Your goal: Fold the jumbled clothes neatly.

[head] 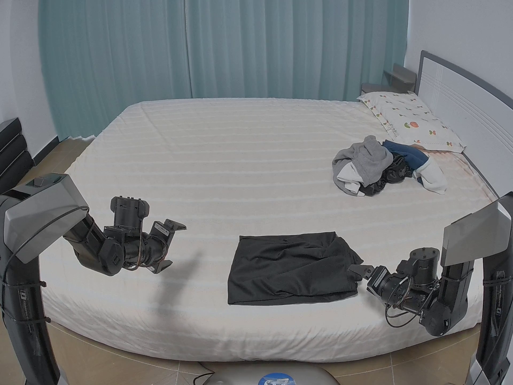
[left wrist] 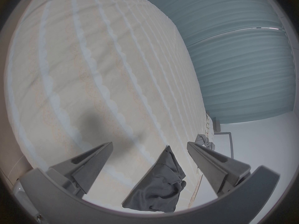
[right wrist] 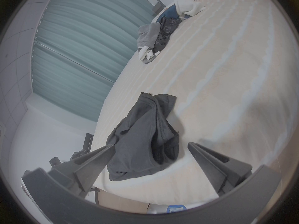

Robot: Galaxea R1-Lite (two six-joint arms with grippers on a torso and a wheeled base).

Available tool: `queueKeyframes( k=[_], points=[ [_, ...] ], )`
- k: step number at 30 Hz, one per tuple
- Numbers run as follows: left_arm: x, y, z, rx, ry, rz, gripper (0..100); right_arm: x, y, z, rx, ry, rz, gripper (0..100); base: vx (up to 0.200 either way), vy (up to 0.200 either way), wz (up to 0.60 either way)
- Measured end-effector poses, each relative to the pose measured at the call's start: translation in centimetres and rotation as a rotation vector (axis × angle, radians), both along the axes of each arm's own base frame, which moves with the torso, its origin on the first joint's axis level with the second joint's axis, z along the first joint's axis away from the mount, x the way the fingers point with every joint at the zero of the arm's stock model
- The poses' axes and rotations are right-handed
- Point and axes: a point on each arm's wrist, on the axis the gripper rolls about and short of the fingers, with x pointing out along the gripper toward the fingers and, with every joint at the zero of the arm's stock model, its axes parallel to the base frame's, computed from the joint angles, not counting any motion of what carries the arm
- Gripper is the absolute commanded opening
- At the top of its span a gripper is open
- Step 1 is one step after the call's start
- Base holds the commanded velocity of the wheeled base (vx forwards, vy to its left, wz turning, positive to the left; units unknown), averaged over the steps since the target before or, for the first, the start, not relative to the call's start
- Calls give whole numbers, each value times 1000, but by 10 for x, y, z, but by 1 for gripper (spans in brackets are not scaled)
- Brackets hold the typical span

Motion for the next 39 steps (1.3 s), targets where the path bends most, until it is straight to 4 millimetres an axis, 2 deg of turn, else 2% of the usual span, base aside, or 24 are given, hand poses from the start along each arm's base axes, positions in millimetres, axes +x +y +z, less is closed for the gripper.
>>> queueKeyframes(
  k=[7,14,18,19,28,39],
  points=[
    [0,0,0,1,1,-1,100,7,5,-2,0,-18,13,100,0,0,0],
    [0,0,-1,2,2,0,100,13,23,-5,-24,-58,80,100,0,0,0],
    [0,0,-1,2,2,-1,100,12,27,-12,-57,-56,106,100,0,0,0],
    [0,0,-1,2,1,-1,100,12,27,-13,-63,-55,109,0,0,0,0],
    [0,0,-1,2,3,-1,100,3,22,-22,-171,-31,96,0,0,0,0],
    [0,0,-1,1,3,0,100,-9,10,-17,-185,2,75,0,0,0,0]
  ],
)
